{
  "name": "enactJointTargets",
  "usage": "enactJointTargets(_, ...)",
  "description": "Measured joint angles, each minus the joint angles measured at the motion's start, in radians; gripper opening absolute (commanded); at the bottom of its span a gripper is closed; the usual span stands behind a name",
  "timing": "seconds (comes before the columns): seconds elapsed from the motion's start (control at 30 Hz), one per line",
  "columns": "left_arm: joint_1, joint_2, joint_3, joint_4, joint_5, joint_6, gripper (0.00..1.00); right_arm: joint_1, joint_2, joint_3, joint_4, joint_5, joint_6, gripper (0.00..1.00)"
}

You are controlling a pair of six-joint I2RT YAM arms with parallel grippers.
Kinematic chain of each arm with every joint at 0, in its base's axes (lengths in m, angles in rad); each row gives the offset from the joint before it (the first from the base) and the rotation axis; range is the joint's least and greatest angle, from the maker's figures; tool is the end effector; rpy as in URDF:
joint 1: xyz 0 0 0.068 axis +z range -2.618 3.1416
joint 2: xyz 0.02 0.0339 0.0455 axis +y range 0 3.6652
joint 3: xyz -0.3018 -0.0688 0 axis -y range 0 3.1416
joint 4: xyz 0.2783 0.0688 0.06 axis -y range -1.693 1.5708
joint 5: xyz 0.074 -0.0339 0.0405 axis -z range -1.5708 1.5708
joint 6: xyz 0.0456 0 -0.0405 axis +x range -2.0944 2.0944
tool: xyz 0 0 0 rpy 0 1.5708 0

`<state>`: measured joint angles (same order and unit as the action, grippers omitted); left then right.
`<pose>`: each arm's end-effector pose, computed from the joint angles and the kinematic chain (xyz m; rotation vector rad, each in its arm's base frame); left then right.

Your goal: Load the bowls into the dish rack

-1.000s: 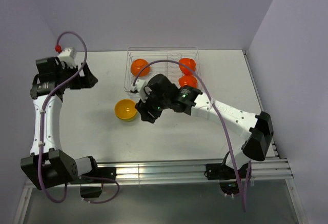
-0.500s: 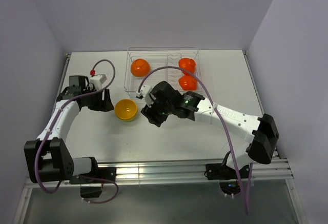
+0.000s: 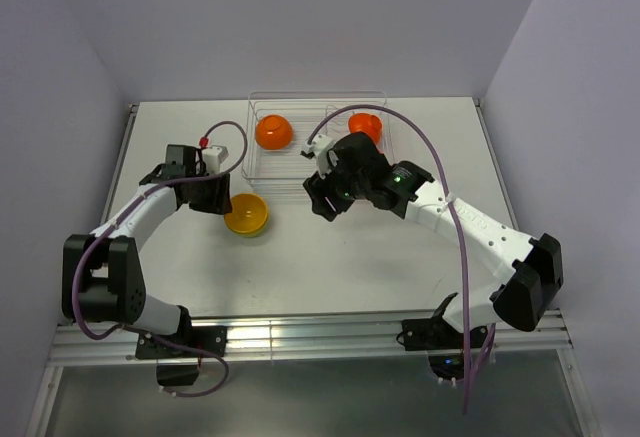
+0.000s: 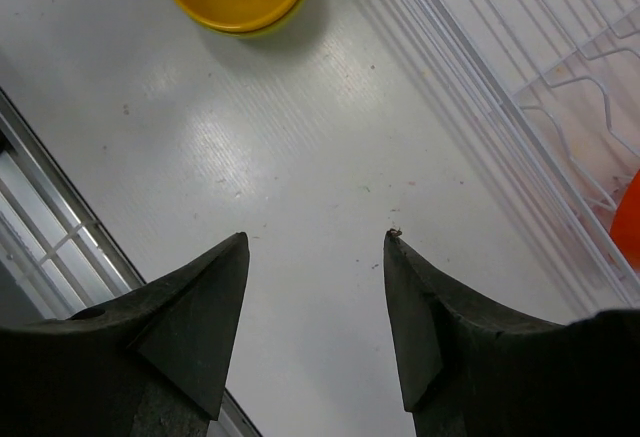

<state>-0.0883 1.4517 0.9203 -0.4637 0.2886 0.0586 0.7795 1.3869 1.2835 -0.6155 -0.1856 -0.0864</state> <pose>0.3162 -0.0410 0.2251 0.2960 2.5308 -0.3811 0.2339 0.2430 0.3629 -1.0712 2.0821 0.5653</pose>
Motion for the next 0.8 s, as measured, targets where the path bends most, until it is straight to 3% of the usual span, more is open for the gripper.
enactJointTargets(0.43,-0.034,0.016,0.018,0.033,-0.023,-0.019,0.35,-0.034,0.0,0.0,-0.018,-0.026,0.0,0.63)
enactJointTargets(0.8,-0.046,0.025,0.03,0.032,-0.026,-0.018,0.33,-0.037,0.0,0.0,-0.022,-0.026,0.0,0.63)
